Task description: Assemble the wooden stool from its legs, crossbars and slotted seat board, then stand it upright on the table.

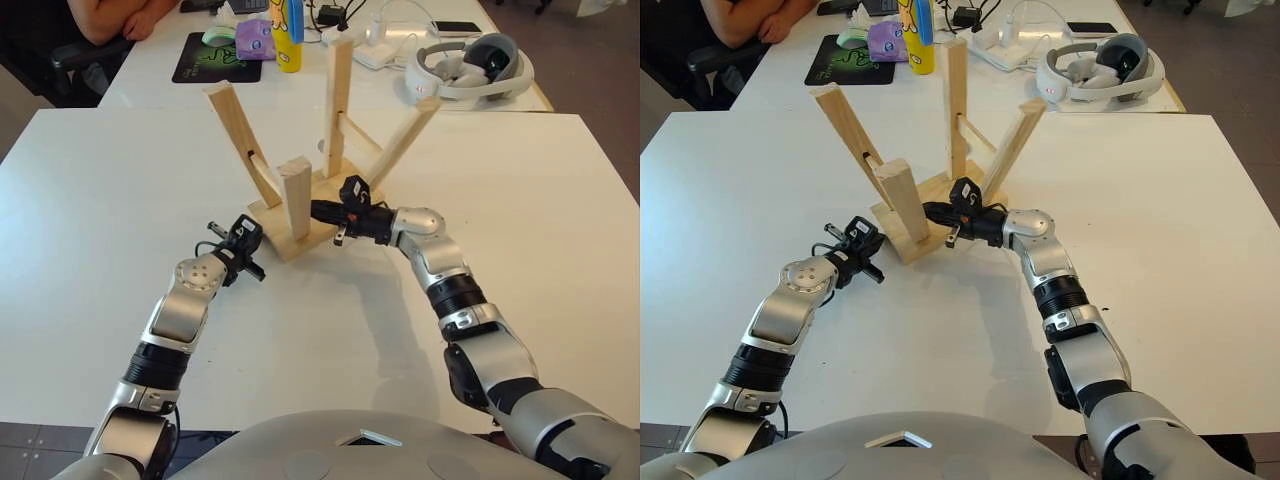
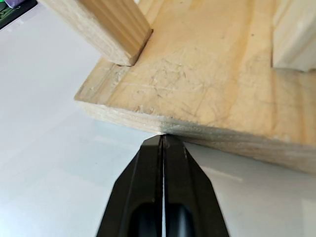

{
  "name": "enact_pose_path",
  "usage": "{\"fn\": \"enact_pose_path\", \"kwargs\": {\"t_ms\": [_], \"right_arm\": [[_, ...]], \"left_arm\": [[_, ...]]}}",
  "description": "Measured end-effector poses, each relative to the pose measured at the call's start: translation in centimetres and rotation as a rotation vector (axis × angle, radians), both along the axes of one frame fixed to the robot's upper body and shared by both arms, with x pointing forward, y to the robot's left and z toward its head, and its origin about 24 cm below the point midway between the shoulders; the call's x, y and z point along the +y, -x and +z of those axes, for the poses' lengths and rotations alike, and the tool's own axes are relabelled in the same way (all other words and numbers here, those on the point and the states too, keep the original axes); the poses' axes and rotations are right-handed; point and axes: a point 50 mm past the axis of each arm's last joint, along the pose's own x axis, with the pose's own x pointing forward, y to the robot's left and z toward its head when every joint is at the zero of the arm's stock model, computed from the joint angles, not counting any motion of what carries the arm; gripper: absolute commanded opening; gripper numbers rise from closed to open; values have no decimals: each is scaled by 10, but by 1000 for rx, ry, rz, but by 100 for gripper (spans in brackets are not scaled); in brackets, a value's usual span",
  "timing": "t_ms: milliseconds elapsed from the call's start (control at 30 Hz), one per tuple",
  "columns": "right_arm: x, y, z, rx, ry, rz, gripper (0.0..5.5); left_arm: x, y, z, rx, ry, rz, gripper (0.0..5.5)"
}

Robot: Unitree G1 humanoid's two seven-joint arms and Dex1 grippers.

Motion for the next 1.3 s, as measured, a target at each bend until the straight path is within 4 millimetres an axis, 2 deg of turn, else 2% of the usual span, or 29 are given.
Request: {"fn": "enact_pose_path", "kwargs": {"t_ms": [100,200,267,333,400,433,467,500,600,733,800,967,1100,1300], "right_arm": [[3,9,14,-103,-18,-74,3],[-12,28,34,-174,-79,-124,3],[-22,45,39,-158,-98,-127,3],[-31,65,37,-97,-107,-121,3],[-50,95,30,20,-81,-134,3],[-65,106,20,81,-35,-176,3],[-90,109,4,153,48,-281,3],[-113,107,-7,193,113,-395,3],[-152,86,-24,210,237,-614,3],[-172,54,-26,134,326,-736,3],[-172,38,-27,98,354,-746,3],[-149,11,-36,86,329,-697,3],[-138,0,-43,82,331,-662,3],[-135,-1,-49,100,337,-591,3]], "left_arm": [[-3,0,0,-4,6,-10,0],[-3,0,0,-5,6,-10,0],[-3,1,0,-8,6,-5,0],[-2,3,0,-9,8,2,0],[0,9,-1,-9,14,22,0],[1,14,-3,-3,20,40,0],[3,17,-4,3,25,56,0],[3,19,-5,3,27,64,0],[2,20,-4,6,34,68,0],[-1,19,-4,10,36,53,0],[-5,17,-3,13,36,34,0],[-11,14,-1,27,36,-6,0],[-11,12,2,43,21,-41,0],[-12,9,3,52,15,-65,0]]}}
